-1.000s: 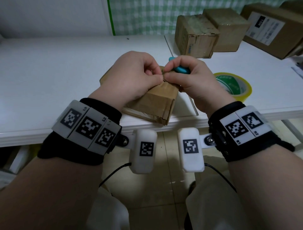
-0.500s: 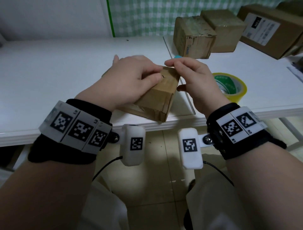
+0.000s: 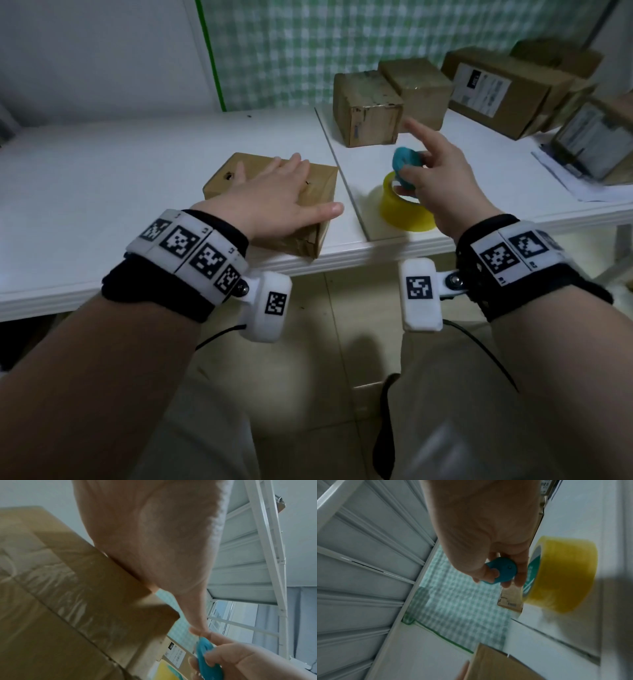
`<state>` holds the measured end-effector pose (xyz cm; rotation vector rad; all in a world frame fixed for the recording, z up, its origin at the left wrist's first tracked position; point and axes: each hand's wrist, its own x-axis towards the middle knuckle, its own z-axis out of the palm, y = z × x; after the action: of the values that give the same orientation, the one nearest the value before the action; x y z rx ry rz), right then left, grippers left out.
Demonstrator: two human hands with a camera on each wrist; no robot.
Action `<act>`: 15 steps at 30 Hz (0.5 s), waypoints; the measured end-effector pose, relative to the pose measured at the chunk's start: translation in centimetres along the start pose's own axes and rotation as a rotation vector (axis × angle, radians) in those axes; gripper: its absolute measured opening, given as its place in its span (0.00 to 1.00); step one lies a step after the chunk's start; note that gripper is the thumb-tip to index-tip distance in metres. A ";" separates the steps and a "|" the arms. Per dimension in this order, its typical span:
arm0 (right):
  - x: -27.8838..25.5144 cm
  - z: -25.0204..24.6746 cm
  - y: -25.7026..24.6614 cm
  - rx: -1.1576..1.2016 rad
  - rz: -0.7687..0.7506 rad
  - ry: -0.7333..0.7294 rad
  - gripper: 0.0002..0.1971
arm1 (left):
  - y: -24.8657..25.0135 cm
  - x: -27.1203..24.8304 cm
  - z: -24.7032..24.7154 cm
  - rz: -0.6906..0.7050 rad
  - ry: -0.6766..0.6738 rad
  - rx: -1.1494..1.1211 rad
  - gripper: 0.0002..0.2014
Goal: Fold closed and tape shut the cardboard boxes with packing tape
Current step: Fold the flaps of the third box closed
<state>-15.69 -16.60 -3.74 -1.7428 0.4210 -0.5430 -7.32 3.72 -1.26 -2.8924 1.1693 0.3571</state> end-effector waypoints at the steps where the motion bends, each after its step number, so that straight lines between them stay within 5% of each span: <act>1: 0.0 -0.5 0.0 -0.041 0.025 0.000 0.28 | 0.2 0.2 -0.1 -0.013 0.006 0.003 0.55; 7: -0.7 -2.5 1.1 -0.442 0.006 0.078 0.03 | 0.4 1.1 0.1 -0.046 0.023 -0.001 0.51; 11: -1.2 -3.2 2.4 -1.000 0.017 -0.104 0.23 | 0.5 0.9 0.1 -0.045 0.020 -0.019 0.46; 15: -1.6 -3.0 3.5 -1.073 -0.052 -0.093 0.18 | 0.4 0.3 -0.4 0.002 0.001 -0.069 0.43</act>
<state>-18.67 -18.97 -6.79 -2.7948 0.6689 -0.2603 -7.28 3.19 -0.88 -2.9505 1.1837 0.4041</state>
